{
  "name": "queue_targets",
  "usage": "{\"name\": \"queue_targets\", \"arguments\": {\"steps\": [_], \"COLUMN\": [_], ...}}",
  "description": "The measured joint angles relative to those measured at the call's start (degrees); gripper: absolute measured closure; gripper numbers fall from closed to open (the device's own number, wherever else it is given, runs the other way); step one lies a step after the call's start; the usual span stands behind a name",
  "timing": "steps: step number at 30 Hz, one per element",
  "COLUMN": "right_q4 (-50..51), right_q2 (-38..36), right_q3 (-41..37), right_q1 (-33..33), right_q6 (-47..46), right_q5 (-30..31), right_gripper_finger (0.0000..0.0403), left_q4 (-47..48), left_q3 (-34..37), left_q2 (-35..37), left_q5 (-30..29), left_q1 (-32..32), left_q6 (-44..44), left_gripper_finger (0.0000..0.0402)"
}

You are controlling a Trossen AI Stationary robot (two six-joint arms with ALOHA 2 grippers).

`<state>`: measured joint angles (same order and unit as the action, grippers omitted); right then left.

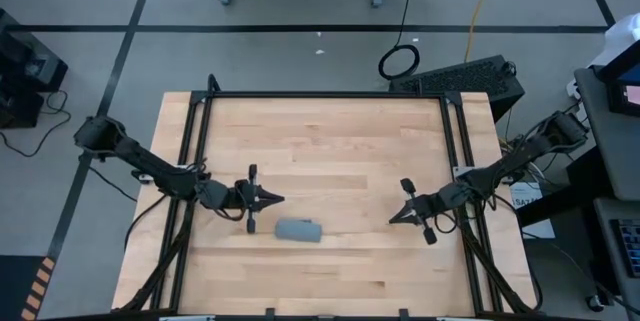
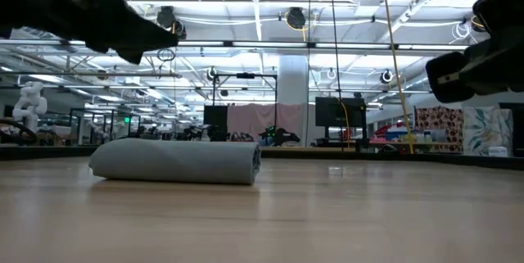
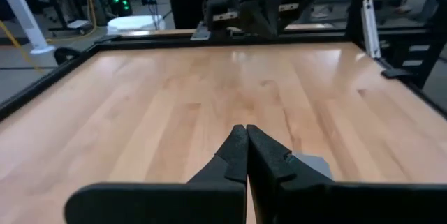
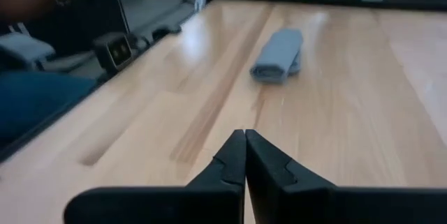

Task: Roll towel
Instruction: Return to Home Position

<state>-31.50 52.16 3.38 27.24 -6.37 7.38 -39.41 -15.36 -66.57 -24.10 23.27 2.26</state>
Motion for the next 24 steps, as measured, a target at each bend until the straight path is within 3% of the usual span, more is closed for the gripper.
{"name": "queue_targets", "arguments": {"steps": [2,11,18,24], "right_q4": [-4.9,-5.4,-5.9,-3.8], "right_q2": [0.0,0.0,-0.9,-5.7], "right_q3": [-2.4,-2.6,-2.6,-2.6], "right_q1": [0.0,-0.1,-1.4,-3.8], "right_q6": [0.0,3.3,6.5,8.2], "right_q5": [-0.3,-1.7,-1.5,-1.5], "right_gripper_finger": [0.0403,0.0403,0.0403,0.0403], "left_q4": [-1.8,-12.3,-12.7,-12.5], "left_q3": [1.7,8.4,10.5,14.8], "left_q2": [0.0,0.0,0.7,7.0], "left_q5": [1.5,7.5,10.0,10.1], "left_q1": [-0.7,-5.3,-6.4,-6.3], "left_q6": [0.3,0.4,0.4,1.9], "left_gripper_finger": [0.0400,0.0400,0.0400,0.0400]}}
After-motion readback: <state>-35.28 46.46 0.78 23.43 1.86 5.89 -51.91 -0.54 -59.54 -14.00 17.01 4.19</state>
